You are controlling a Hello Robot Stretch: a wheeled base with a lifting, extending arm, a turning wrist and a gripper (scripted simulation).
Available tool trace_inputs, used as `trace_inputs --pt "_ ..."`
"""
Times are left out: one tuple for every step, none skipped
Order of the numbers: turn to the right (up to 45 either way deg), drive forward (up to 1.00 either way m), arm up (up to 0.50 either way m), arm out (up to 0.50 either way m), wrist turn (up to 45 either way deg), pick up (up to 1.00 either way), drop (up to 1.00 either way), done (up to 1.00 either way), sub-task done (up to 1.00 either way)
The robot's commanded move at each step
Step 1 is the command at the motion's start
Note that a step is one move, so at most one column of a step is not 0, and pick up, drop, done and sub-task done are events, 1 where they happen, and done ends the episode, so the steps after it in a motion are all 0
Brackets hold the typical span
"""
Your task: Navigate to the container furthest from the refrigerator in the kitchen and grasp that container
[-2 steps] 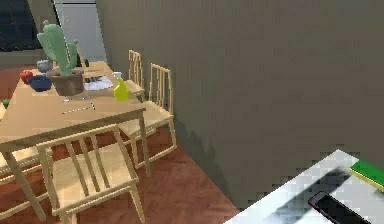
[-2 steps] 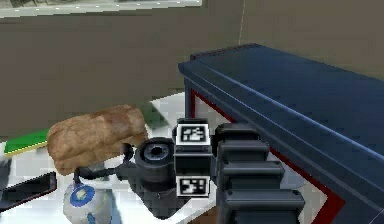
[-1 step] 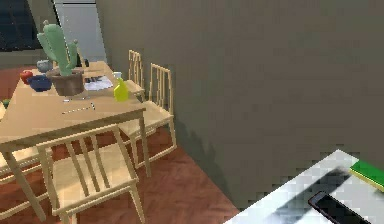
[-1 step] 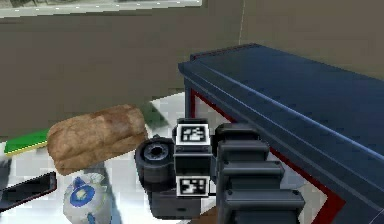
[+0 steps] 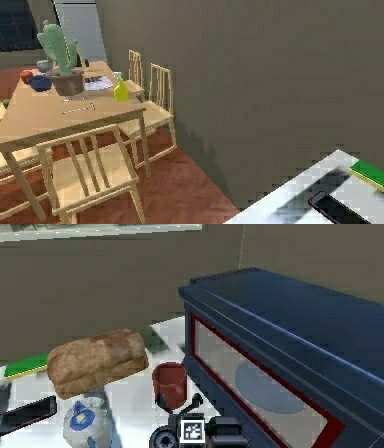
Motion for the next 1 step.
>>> trace_inputs --pt "0.0 0.0 0.0 0.0 0.0 1.0 0.0 0.0 0.0"
